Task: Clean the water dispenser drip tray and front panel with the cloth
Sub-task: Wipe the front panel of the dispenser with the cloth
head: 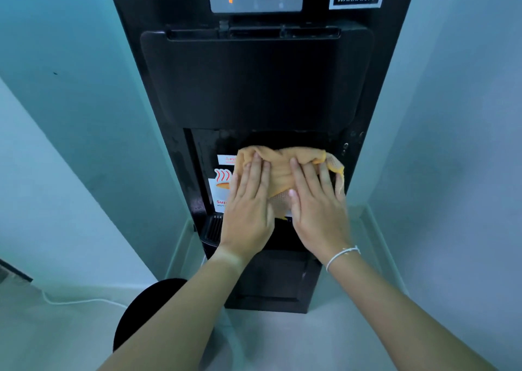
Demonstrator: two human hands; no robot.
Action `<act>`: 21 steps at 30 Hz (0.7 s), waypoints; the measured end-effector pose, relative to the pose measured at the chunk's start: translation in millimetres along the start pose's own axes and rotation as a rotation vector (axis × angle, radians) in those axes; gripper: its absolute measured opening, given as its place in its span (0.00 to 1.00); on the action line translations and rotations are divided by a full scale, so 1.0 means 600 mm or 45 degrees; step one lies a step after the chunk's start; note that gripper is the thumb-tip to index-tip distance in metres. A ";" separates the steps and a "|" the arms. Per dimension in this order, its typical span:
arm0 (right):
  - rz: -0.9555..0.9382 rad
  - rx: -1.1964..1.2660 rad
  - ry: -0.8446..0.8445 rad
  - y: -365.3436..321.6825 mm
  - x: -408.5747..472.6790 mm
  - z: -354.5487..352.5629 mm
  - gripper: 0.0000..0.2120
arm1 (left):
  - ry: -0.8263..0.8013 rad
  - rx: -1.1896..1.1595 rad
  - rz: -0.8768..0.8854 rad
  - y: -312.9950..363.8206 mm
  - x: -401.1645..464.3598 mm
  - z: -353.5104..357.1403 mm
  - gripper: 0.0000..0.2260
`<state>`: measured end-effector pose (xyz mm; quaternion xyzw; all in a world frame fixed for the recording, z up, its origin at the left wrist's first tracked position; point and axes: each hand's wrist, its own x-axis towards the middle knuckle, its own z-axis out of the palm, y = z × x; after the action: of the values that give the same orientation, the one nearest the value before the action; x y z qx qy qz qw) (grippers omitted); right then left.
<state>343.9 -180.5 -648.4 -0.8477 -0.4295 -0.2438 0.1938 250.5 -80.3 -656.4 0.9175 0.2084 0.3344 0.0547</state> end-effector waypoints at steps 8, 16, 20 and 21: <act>0.097 -0.039 -0.171 0.045 -0.086 0.062 0.24 | -0.286 0.113 0.072 -0.003 -0.064 0.061 0.26; 0.135 -0.009 0.114 0.073 0.000 -0.022 0.27 | -0.066 -0.027 0.130 0.078 0.032 0.013 0.26; 0.128 0.093 0.181 0.079 0.040 -0.066 0.27 | 0.021 -0.049 0.108 0.109 0.070 -0.014 0.26; 0.120 0.117 0.165 0.081 0.040 -0.067 0.27 | 0.021 -0.054 0.113 0.109 0.070 -0.015 0.26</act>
<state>386.0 -213.9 -607.8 -0.8395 -0.3866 -0.2687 0.2712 296.1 -122.8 -608.9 0.9217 0.1608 0.3482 0.0575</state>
